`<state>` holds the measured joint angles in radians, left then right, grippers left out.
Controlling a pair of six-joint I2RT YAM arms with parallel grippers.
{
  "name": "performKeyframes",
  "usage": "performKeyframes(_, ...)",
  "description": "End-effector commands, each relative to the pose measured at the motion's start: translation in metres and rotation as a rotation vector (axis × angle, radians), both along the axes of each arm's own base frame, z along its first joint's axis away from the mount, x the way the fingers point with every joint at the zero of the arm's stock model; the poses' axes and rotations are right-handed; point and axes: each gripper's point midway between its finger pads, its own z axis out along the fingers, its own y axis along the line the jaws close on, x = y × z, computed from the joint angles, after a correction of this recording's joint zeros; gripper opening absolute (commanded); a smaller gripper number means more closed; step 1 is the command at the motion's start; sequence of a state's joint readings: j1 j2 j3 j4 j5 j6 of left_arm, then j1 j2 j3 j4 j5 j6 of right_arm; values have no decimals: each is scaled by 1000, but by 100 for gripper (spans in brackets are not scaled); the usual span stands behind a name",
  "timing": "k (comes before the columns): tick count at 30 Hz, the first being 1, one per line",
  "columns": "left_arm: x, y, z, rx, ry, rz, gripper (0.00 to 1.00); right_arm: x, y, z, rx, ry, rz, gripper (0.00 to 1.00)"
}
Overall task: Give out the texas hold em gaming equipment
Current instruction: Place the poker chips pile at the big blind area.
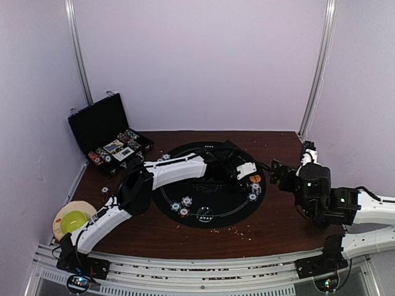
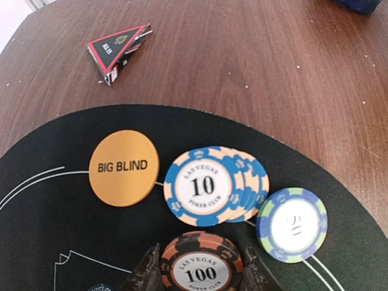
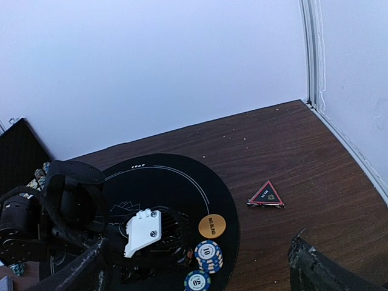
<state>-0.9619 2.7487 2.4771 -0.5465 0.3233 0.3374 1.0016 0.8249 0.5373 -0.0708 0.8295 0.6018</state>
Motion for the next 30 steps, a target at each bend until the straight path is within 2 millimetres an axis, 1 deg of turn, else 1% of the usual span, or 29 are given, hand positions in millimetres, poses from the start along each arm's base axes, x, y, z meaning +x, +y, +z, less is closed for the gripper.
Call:
performKeyframes(1,-5,-9,3,-29,-4,-20,15,0,0,-2,-2,3,3,99)
performKeyframes(6,-5,-6,-4,-9,-7,-16,16,0,0,-2,0,2,3,99)
performKeyframes(11,-4,-4,-5,4,-16,-14,24,0,1,-2,-2,3,8,99)
performKeyframes(13,-4,-3,-5,8,-18,-12,29,0,1,-2,-4,4,9,99)
performKeyframes(16,-4,-3,-3,7,-19,-8,33,0,2,-2,-5,3,12,99)
performKeyframes(18,-4,-3,-3,6,-19,-7,33,0,2,-3,-7,6,12,99)
performKeyframes(20,-4,-3,-3,6,-17,-8,36,0,2,-3,-8,6,12,99)
performKeyframes(28,-2,-1,-2,12,-24,-1,39,1,4,-4,-12,8,15,99)
performKeyframes(30,-1,-1,-1,10,-26,0,42,1,4,-4,-11,9,15,99)
